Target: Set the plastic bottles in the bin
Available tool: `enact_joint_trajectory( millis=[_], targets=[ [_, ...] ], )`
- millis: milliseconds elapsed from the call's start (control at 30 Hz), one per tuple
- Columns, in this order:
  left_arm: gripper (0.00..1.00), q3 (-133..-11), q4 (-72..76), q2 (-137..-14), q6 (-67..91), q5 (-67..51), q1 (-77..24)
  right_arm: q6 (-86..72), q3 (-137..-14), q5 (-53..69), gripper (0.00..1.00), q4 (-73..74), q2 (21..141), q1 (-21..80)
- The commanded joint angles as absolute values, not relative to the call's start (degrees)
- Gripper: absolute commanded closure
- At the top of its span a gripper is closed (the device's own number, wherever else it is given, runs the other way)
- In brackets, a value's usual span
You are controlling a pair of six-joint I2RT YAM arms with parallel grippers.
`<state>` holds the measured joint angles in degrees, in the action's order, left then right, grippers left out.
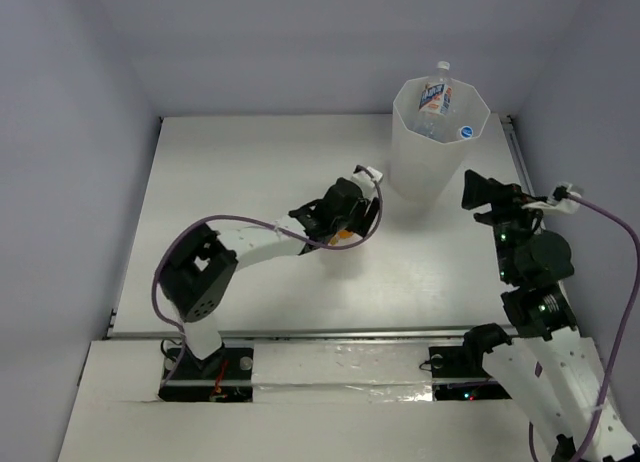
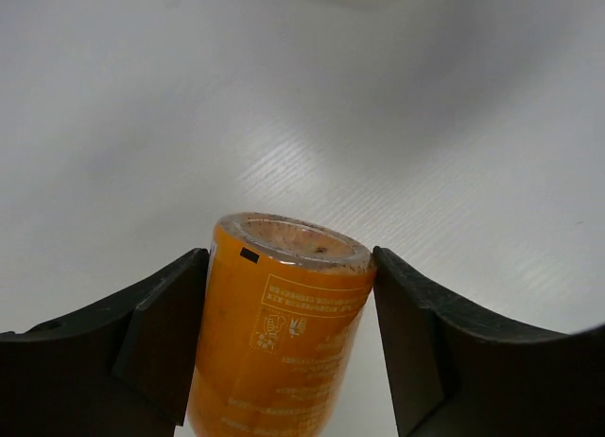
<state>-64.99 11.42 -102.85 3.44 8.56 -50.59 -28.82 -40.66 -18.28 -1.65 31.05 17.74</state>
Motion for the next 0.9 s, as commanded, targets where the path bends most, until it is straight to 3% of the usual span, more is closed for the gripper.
enact_joint_trajectory(
  millis=[0,100,167,200,233,267,300,567,867],
  targets=[
    [0.65,-68.5,14.5,-91.9,5.3,6.9,-50.4,-29.8,-38.8,-24.6,0.29,-3.5,24.0,18.2],
    [0.65,-71.1,18.0,-87.4,6.3,4.9,-50.4,-30.9,-35.3,-28.2,0.32,-5.3,18.9,18.2],
    [0.65,-73.2,21.2,-85.8,6.9,3.0,-50.4,-31.6,-34.4,-29.1,0.42,-6.0,17.4,18.2],
    [0.65,-74.3,23.6,-85.3,7.1,2.4,-50.4,-31.6,-34.2,-29.2,0.50,-6.0,16.9,18.2],
    [0.65,-75.7,24.5,-85.3,7.3,2.0,-50.4,-31.8,-33.8,-29.1,0.81,-6.1,16.2,18.2],
    [0.65,-79.0,25.7,-86.2,7.4,1.8,-50.4,-32.3,-33.8,-28.8,0.93,-6.0,16.2,18.2],
    [0.65,-81.0,26.1,-87.0,7.6,1.9,-50.4,-32.6,-33.8,-28.6,1.00,-5.7,16.3,18.2],
    [0.66,-104.5,33.0,-99.4,9.4,0.9,-47.6,-33.0,-33.6,-25.9,1.00,-6.2,18.0,18.2],
    [0.66,-135.3,33.1,-124.7,18.6,-6.8,-43.8,-31.9,-34.2,-23.4,1.00,-6.3,18.1,18.2]
  ],
)
